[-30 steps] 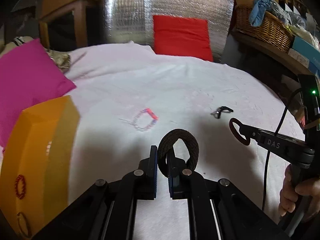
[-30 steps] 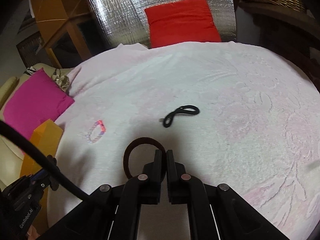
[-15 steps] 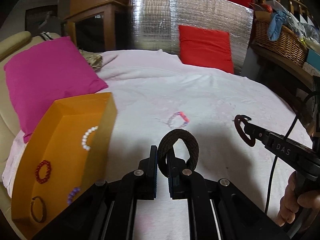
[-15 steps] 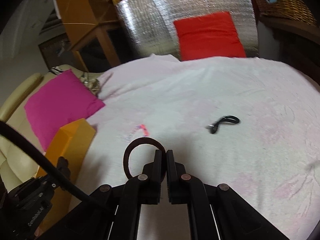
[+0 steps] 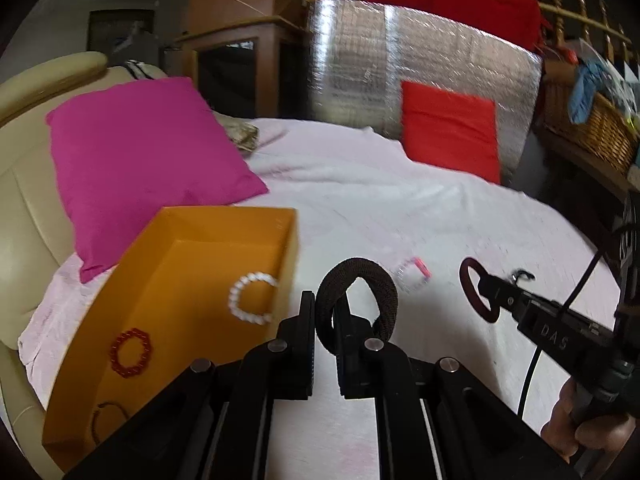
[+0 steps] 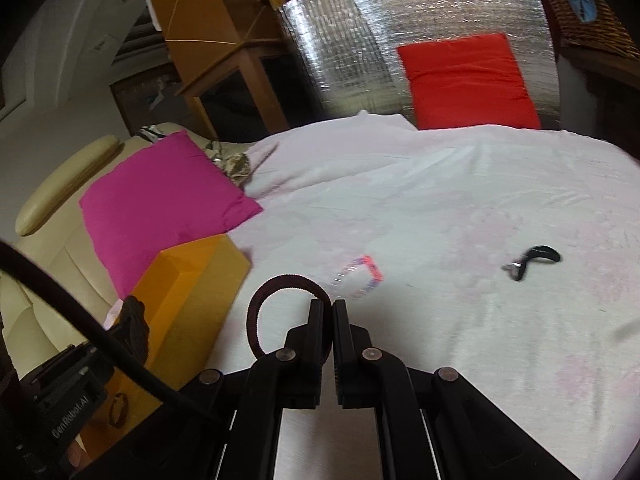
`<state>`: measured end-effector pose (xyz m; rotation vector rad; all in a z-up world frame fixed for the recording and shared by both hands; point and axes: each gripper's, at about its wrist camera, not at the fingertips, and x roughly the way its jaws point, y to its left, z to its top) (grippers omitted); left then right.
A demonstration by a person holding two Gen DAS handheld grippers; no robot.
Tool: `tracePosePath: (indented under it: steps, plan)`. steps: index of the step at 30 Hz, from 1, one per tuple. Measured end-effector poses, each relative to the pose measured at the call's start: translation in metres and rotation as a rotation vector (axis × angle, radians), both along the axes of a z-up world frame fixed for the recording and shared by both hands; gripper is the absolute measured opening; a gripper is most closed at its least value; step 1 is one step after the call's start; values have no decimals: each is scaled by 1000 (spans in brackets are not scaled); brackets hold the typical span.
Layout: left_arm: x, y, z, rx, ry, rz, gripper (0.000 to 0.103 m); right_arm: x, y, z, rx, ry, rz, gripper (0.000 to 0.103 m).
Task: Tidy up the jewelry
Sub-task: 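Carry the black hair tie and maroon ring over the orange box with both tools, then open both tools to drop the hair tie and ring into the box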
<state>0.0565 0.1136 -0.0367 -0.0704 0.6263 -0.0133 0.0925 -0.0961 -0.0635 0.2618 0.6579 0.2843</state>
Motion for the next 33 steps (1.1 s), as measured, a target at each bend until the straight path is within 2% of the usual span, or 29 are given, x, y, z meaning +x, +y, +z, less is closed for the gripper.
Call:
tracePosePath:
  steps: [4,9,14,17,23,28,30,31,33]
  plan:
    - [-2,23,5,-14,-28,56,9,3,23,3,11,-28,53,5]
    - [-7,70,10,-33,-62,200,9,2,62,4,7,-50,150,5]
    - [-2,124,-4,-51,13,330,9,-6,103,1,-2,-60,257,5]
    - [2,146,-15,-58,56,365,9,-10,129,-4,-10,-56,314,5]
    - [11,162,-30,-58,106,314,9,-10,167,-14,-35,-53,375,5]
    - [44,164,-36,-57,123,227,9,0,187,-19,-65,-48,386,5]
    - [51,165,-37,-74,128,226,10,6,191,-21,-55,-35,403,7]
    - [51,167,-36,-89,127,229,14,7,192,-21,-48,-33,404,7]
    - [48,169,-34,-111,112,226,33,12,191,-23,-32,-22,401,11]
